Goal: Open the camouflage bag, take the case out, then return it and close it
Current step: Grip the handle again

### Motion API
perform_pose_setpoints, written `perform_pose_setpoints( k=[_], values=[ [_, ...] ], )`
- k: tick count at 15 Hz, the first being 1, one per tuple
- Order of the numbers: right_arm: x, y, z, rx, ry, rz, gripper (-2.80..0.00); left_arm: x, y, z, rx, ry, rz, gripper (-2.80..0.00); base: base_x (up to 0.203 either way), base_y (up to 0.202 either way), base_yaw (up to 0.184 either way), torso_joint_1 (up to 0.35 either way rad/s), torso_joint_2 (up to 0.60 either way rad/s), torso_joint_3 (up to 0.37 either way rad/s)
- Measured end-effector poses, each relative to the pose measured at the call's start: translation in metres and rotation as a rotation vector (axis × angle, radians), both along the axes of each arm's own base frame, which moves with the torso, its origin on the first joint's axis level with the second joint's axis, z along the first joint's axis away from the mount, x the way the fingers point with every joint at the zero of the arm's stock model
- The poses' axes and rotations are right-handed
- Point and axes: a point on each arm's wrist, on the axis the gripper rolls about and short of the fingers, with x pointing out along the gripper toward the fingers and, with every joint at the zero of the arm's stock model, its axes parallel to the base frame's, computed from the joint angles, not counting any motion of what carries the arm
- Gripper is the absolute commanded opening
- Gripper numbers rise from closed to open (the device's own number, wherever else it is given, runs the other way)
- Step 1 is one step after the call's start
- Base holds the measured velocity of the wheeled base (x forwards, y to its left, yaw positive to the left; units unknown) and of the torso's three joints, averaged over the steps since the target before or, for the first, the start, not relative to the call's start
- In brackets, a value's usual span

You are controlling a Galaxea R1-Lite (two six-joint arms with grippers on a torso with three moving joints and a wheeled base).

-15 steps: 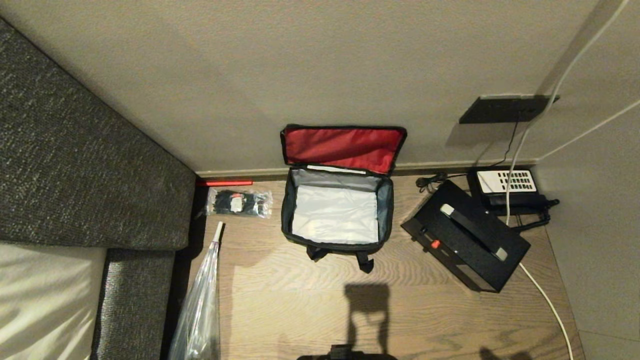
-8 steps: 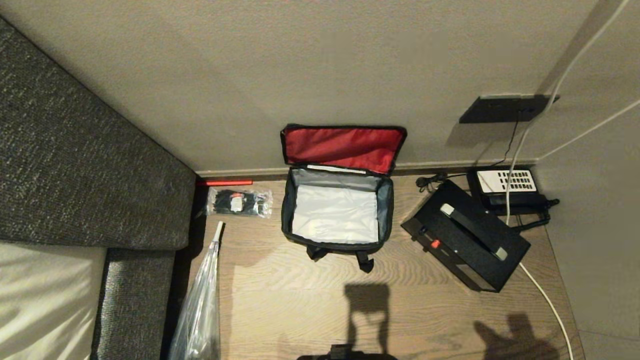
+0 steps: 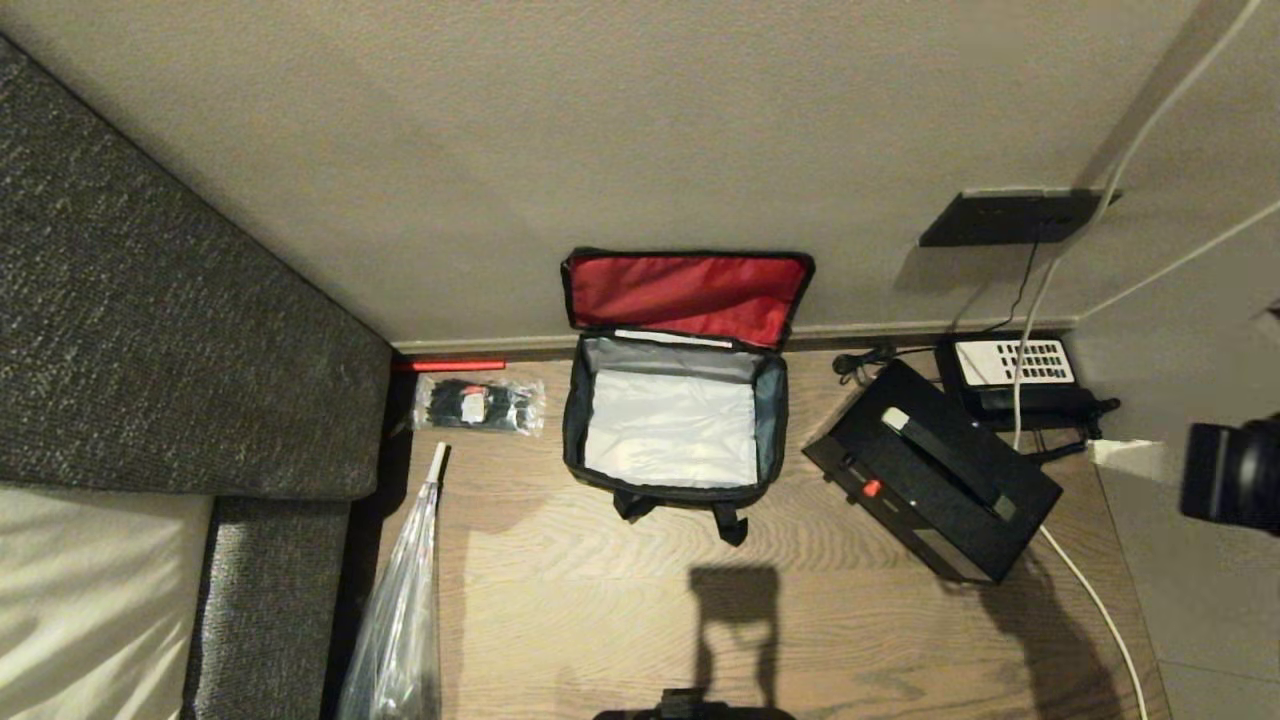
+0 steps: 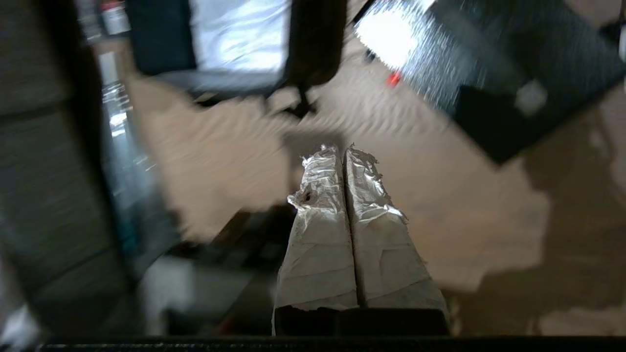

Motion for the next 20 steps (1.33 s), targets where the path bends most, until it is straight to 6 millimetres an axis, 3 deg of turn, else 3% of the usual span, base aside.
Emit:
perform_pose_setpoints(
  k=[5, 6, 10, 14, 20],
  values=[
    [0.085, -0.003, -0.054, -0.122, -0.129, 0.020, -2.80, 0.000, 0.000, 0.000, 0.000, 0.000, 0.000, -2.80, 0.000, 0.000, 0.000, 0.000, 0.00, 0.000],
    [0.095, -0.004, -0.065, -0.176, -0.162, 0.039, 0.00, 0.000, 0.000, 0.000, 0.000, 0.000, 0.000, -2.80, 0.000, 0.000, 0.000, 0.000, 0.00, 0.000],
    [0.122, -0.004, -0.109, -0.413, -0.255, 0.105, 0.00, 0.000, 0.000, 0.000, 0.000, 0.000, 0.000, -2.80, 0.000, 0.000, 0.000, 0.000, 0.00, 0.000],
    [0.135, -0.007, -0.153, -0.623, -0.200, 0.083, 0.00, 0.000, 0.000, 0.000, 0.000, 0.001, 0.000, -2.80, 0.000, 0.000, 0.000, 0.000, 0.00, 0.000],
    [0.148, -0.009, -0.168, -0.869, -0.269, 0.041, 0.00, 0.000, 0.000, 0.000, 0.000, 0.001, 0.000, -2.80, 0.000, 0.000, 0.000, 0.000, 0.00, 0.000]
  ],
)
